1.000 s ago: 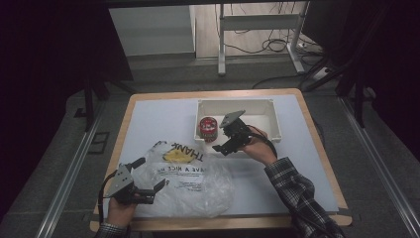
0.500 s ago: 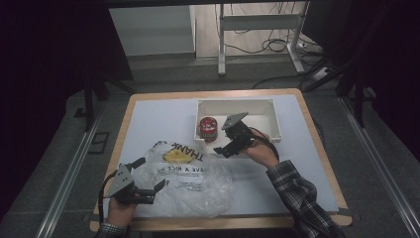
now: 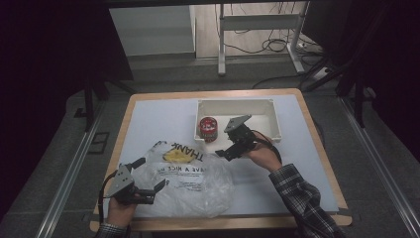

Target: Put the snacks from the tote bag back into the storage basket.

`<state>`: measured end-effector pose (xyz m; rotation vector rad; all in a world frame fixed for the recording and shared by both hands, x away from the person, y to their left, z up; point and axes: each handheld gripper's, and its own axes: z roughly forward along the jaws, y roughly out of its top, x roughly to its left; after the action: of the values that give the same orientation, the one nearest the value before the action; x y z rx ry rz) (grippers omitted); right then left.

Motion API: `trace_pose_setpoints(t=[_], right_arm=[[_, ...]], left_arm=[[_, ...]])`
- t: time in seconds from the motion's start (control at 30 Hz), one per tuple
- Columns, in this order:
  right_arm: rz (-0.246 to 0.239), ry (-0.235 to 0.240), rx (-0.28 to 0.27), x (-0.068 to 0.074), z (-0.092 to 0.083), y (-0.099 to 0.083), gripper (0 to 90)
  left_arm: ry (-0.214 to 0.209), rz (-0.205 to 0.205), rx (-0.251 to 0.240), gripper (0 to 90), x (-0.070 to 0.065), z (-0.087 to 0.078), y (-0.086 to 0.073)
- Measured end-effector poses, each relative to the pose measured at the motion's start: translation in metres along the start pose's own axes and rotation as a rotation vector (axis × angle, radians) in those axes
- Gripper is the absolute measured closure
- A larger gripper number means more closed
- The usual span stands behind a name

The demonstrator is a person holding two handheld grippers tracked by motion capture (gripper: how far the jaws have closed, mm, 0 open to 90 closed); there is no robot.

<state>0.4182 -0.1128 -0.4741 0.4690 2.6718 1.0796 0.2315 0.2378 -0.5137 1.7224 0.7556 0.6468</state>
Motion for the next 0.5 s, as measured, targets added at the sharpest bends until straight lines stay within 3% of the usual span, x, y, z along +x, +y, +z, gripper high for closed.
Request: trace_pose_setpoints(t=[0.5], right_arm=[[-0.004, 0.006, -0.007, 0.012, -0.008, -0.007, 7.6]], left_arm=[[-0.002, 0.001, -0.002, 0.0, 0.0, 0.0, 0.0]])
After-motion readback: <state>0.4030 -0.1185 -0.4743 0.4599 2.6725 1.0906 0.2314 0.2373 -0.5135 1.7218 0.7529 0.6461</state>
